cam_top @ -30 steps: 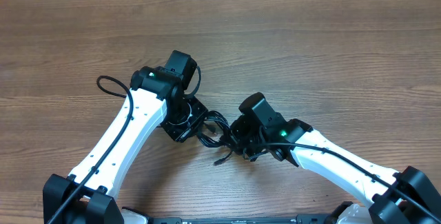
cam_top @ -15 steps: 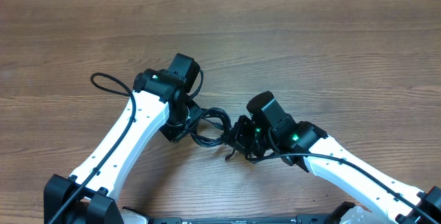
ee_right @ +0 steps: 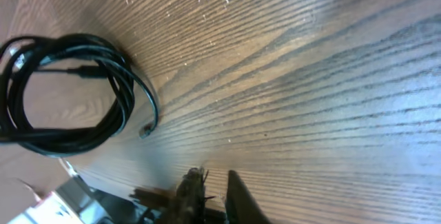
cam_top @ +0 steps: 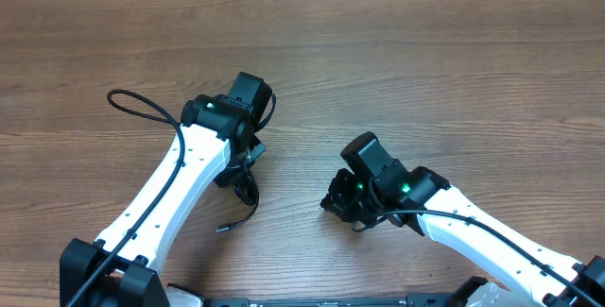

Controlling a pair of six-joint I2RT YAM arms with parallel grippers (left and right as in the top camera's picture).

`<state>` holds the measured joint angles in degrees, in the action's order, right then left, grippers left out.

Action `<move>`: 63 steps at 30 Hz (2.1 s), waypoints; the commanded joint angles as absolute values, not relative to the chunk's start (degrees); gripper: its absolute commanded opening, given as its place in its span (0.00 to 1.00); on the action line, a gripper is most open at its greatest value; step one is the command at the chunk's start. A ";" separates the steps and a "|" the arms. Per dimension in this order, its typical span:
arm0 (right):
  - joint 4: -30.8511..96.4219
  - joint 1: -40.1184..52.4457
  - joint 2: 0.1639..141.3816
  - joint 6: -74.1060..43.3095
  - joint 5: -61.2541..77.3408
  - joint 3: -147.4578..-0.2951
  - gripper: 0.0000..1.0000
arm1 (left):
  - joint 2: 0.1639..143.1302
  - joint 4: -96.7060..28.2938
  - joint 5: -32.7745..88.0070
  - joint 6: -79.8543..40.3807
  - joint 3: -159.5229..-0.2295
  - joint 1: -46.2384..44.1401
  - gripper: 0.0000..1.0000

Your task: Untangle cables

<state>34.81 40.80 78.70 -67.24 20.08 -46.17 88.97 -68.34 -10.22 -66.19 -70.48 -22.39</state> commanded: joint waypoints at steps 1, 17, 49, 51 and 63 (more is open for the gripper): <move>34.59 40.58 77.78 -67.29 20.38 -46.22 0.23 | 87.74 -68.49 -5.63 -70.72 -70.11 -22.17 0.04; 28.91 41.56 79.94 -106.06 25.15 -46.17 1.00 | 87.72 -65.91 13.61 -93.58 -70.11 -22.20 0.04; 17.02 41.56 86.28 -108.03 22.44 -46.17 0.77 | 87.72 -64.23 19.33 -96.90 -70.11 -22.90 0.04; 17.12 41.56 86.41 -108.03 22.24 -46.17 0.76 | 87.72 -64.23 20.27 -96.88 -70.11 -22.90 0.04; 17.17 41.54 89.49 -102.32 17.78 -46.17 0.04 | 87.72 -64.27 17.89 -95.18 -70.11 -22.85 0.04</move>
